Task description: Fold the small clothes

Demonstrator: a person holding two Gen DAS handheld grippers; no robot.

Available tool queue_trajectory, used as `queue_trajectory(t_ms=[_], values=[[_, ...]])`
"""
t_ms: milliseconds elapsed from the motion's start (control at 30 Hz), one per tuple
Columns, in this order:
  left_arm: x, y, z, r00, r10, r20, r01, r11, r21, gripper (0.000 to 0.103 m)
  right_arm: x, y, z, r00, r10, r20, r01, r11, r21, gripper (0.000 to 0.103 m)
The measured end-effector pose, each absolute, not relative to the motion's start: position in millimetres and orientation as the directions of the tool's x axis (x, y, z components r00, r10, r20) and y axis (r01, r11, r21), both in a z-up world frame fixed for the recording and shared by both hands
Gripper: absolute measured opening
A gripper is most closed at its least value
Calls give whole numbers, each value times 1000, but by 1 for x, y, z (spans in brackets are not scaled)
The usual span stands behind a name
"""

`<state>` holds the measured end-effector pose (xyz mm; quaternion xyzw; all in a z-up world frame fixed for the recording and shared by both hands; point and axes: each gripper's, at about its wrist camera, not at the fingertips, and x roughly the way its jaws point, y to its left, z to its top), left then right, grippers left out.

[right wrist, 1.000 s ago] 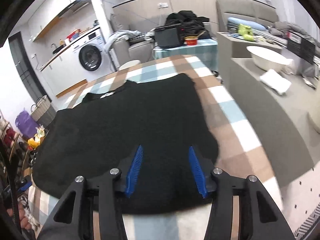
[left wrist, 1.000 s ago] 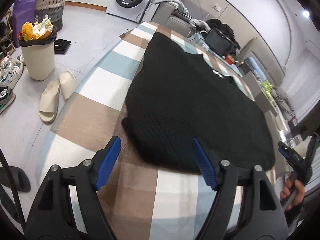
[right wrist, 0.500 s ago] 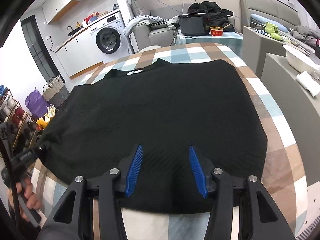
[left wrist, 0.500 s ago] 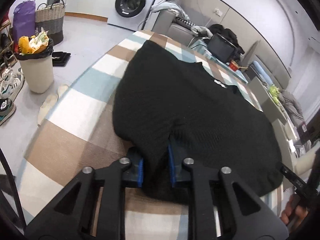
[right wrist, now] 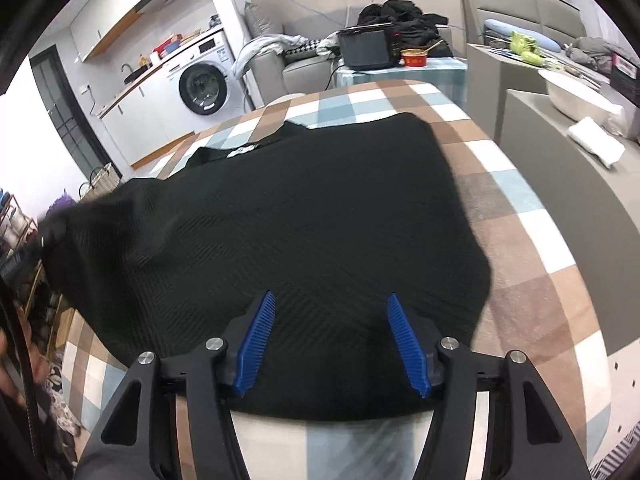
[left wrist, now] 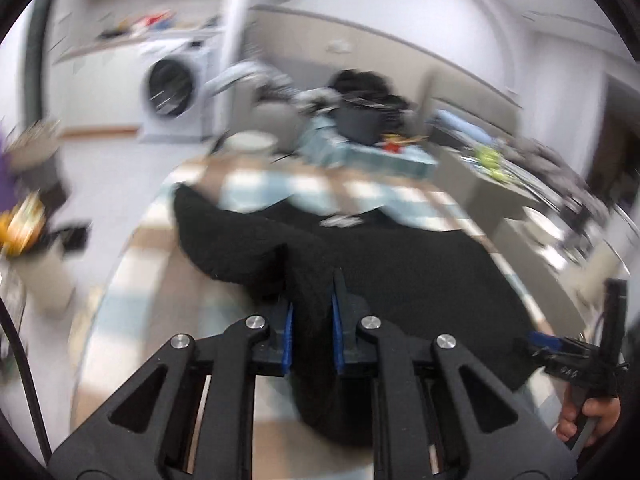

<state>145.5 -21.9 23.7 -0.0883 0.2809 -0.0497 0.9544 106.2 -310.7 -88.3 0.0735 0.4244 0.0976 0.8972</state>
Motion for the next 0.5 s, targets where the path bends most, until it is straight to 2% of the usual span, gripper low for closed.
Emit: queue_trajectory(t_ms=[100,167,233,300,400,433,467,500], values=[[168,-78,36,820,-257,-512,215,966,-140,12,98,-326,-84,640,204,-741,-65,975,212,60],[180,-127,33,767,-359,-532,357,928,-112,12,93,-339,-82,650,179,-739,-26,976,214,60],[186,-165,18,688,-442,-576,456,880,-132,15,88,-352,-80,659,143,-739,19,978,206,62],[184,-192,-2,579,-522,-626,530,825,-196,22,84,-364,-79,659,108,-744,62,979,196,63],[174,-197,-22,508,-569,-647,539,795,-276,46,80,-375,-75,658,79,-749,101,976,192,63],[168,-194,-24,516,-567,-643,528,801,-282,59,80,-376,-74,659,83,-747,100,975,197,63],[164,-184,-25,531,-562,-635,508,810,-293,64,80,-377,-73,659,94,-746,93,974,205,63],[161,-174,-25,541,-559,-629,492,816,-303,65,81,-377,-72,659,105,-745,86,973,213,63]])
